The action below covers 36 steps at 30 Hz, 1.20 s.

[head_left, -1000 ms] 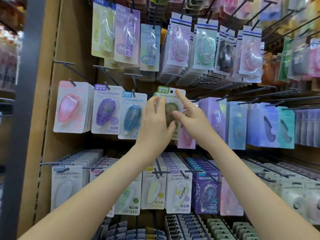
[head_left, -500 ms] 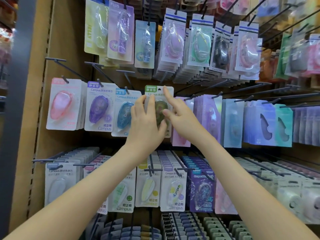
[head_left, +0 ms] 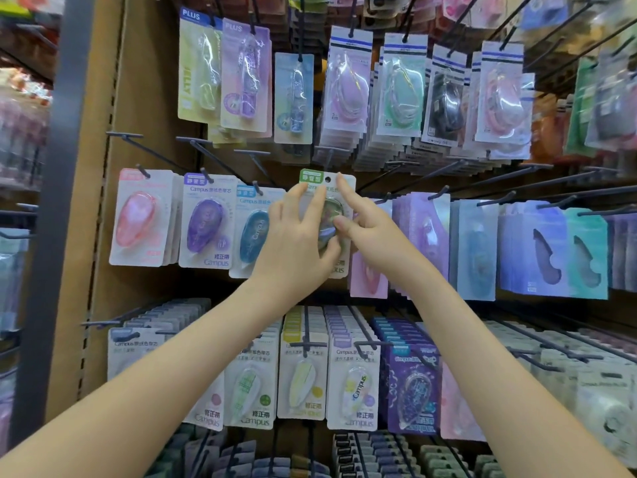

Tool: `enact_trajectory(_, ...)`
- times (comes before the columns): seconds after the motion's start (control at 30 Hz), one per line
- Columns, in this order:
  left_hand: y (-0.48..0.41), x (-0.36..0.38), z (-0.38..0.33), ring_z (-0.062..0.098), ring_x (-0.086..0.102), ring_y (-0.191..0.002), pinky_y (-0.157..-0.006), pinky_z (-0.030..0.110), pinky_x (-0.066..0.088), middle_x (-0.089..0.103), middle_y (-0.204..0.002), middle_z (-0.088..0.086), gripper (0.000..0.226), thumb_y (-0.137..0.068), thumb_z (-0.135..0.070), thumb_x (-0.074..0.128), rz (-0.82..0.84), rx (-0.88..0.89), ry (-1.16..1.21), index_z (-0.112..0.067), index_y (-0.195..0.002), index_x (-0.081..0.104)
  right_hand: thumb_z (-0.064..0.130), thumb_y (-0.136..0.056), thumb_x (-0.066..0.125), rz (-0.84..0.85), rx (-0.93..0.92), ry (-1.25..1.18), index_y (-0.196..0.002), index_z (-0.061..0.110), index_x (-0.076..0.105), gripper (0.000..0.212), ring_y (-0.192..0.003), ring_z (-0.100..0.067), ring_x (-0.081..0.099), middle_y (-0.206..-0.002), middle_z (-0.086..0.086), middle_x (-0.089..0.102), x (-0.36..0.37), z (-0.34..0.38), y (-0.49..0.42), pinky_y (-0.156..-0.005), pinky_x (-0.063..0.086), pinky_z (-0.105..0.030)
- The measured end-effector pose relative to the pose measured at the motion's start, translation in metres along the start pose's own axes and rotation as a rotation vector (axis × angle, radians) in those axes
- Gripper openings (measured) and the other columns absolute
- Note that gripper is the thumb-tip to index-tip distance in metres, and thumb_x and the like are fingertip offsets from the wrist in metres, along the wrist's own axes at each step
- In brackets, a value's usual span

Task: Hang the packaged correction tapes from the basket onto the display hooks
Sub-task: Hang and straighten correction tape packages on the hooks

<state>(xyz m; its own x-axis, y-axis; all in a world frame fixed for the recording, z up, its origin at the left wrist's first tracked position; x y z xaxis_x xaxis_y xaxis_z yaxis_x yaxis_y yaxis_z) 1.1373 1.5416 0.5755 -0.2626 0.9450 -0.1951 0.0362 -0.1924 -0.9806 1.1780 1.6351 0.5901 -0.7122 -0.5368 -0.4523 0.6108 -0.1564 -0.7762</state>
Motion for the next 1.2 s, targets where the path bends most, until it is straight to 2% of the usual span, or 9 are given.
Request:
enact_trajectory(0.13,0.0,0.002,0.001,0.043,0.043,-0.119,-0.096,0.049,0.041,0.041,-0.14,0.023,0.064,-0.081,-0.035,0.053,0.029,-0.015,-0.027,-0.005,-0.137,0.047,0.015,-0.101,0.043,0.02,0.024,0.012,-0.151,0.035,0.02,0.058,-0.118,-0.018,0.053,-0.133,-0.006,0.049,0.003,-0.009,-0.001,-0.099,0.049,-0.036)
enact_trajectory(0.27,-0.001,0.013,0.007,0.035,0.048,-0.117,-0.097,0.043,0.042,0.053,-0.131,0.017,0.066,-0.082,-0.047,0.045,0.096,0.004,-0.151,-0.007,-0.133,0.052,0.016,-0.102,0.042,0.016,0.06,0.114,-0.151,0.033,0.018,0.058,-0.095,-0.006,0.051,-0.111,-0.002,0.049,0.005,-0.017,-0.007,-0.092,0.045,-0.029)
enact_trajectory(0.4,-0.002,0.026,0.016,0.035,0.047,-0.122,-0.104,0.044,0.038,0.056,-0.13,0.016,0.067,-0.08,-0.045,0.053,0.152,0.032,-0.179,-0.005,-0.134,0.052,0.021,-0.104,0.038,0.031,0.11,0.261,-0.151,0.037,0.012,0.056,-0.104,-0.016,0.046,-0.118,-0.005,0.038,0.01,-0.026,-0.013,-0.09,0.039,-0.027)
enact_trajectory(0.53,0.01,0.017,0.02,0.035,0.043,-0.129,-0.109,0.04,0.031,0.051,-0.136,0.019,0.065,-0.081,-0.037,0.056,0.144,0.054,-0.13,-0.005,-0.137,0.048,0.027,-0.101,0.044,-0.062,0.088,0.447,-0.151,0.036,0.015,0.058,-0.135,-0.026,0.022,-0.146,-0.009,0.022,0.008,-0.031,-0.004,-0.114,0.024,-0.039)
enact_trajectory(0.6,0.026,0.0,0.026,0.031,0.04,-0.132,-0.11,0.037,0.029,0.046,-0.141,0.017,0.062,-0.086,-0.034,0.053,0.116,0.034,-0.066,-0.009,-0.141,0.043,0.025,-0.098,0.049,-0.172,0.02,0.511,-0.152,0.034,0.017,0.063,-0.137,-0.027,0.016,-0.152,-0.009,0.016,0.011,-0.019,0.01,-0.114,0.022,-0.042)
enact_trajectory(0.7,0.065,-0.035,0.046,0.028,0.041,-0.13,-0.11,0.03,0.028,0.045,-0.142,0.015,0.059,-0.089,-0.035,0.047,0.074,-0.014,-0.025,-0.011,-0.143,0.042,0.019,-0.091,0.056,-0.32,-0.15,0.526,-0.15,0.024,0.029,0.065,-0.125,-0.03,0.03,-0.146,-0.013,0.03,0.036,0.016,0.04,-0.109,0.028,-0.041)
enact_trajectory(0.83,0.149,-0.091,0.081,0.02,0.039,-0.131,-0.112,0.013,0.018,0.046,-0.141,0.013,0.056,-0.091,-0.033,0.048,0.117,-0.071,-0.032,-0.01,-0.141,0.044,0.02,-0.09,0.053,-0.307,-0.296,0.504,-0.147,0.018,0.036,0.06,-0.127,-0.028,0.034,-0.142,-0.015,0.039,0.116,0.053,0.08,-0.106,0.029,-0.039)
enact_trajectory(0.93,0.225,-0.139,0.129,0.017,0.038,-0.132,-0.111,0.01,0.017,0.046,-0.141,0.008,0.055,-0.091,-0.036,0.047,0.19,-0.203,-0.065,-0.012,-0.141,0.044,0.019,-0.089,0.055,-0.184,-0.36,0.39,-0.143,0.015,0.043,0.055,-0.125,-0.025,0.038,-0.138,-0.013,0.046,0.207,0.078,0.1,-0.104,0.03,-0.037)
enact_trajectory(1.2,0.474,-0.267,0.277,0.016,0.046,-0.121,-0.105,0.017,0.028,0.051,-0.13,0.002,0.056,-0.084,-0.038,0.051,0.382,-0.716,-0.218,-0.013,-0.134,0.048,0.024,-0.093,0.044,0.462,-0.243,0.054,-0.138,0.012,0.048,0.047,-0.117,-0.015,0.041,-0.125,-0.004,0.054,0.522,0.094,0.208,-0.098,0.032,-0.024)
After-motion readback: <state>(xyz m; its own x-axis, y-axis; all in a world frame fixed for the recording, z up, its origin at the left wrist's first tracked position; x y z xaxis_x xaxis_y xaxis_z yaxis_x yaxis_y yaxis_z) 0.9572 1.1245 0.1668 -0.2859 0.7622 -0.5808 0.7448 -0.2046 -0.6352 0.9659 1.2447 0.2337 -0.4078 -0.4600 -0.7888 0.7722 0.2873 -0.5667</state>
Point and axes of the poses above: each hand's wrist, its own y-axis away from the middle knuckle, its own x-axis out of the palm, z = x × y, the point moved 10 cm from there along -y, towards the middle knuckle
